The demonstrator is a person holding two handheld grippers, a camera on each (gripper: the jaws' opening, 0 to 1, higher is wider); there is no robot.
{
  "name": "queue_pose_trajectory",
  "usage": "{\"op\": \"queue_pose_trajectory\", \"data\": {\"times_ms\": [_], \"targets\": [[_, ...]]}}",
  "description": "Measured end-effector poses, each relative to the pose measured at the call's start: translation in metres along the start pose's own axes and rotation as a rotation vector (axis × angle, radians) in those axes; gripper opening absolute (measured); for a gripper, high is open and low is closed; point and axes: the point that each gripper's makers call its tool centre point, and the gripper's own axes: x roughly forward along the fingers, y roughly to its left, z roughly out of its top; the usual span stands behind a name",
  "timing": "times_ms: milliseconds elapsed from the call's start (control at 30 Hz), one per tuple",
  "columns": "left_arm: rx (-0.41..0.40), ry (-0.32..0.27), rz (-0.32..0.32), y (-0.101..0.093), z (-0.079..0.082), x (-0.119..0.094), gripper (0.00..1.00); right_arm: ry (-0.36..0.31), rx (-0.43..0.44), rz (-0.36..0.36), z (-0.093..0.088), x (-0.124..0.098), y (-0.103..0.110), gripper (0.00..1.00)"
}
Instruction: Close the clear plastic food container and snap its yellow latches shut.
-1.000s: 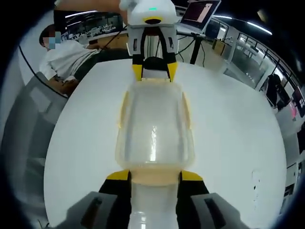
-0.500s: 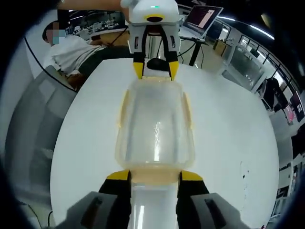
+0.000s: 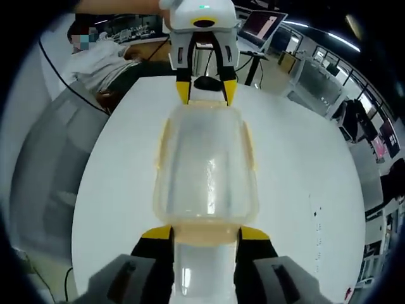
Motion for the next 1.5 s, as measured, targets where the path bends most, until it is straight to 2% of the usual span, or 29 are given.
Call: {"op": "queue_pose_trajectory", "data": {"times_ms": [267, 567, 1167, 1500], "targets": [[0.017, -0.026, 0.010, 0.000, 0.032, 0.007, 0.35, 0.012, 0.008, -0.011, -0.026, -0.018, 0.001, 0.35], [0.028, -0.048, 0.000, -0.002, 0.058, 0.021, 0.35, 0.018, 0.019, -0.012, -0.053, -0.031, 0.003, 0.35], [0.026, -0.066, -0.003, -0.001, 0.102, 0.046, 0.35, 0.036, 0.043, -0.001, -0.101, -0.045, 0.001, 0.35], [0.005, -0.080, 0.001, 0.002, 0.118, 0.062, 0.35, 0.045, 0.053, 0.010, -0.124, -0.048, -0.006, 0.35]]}}
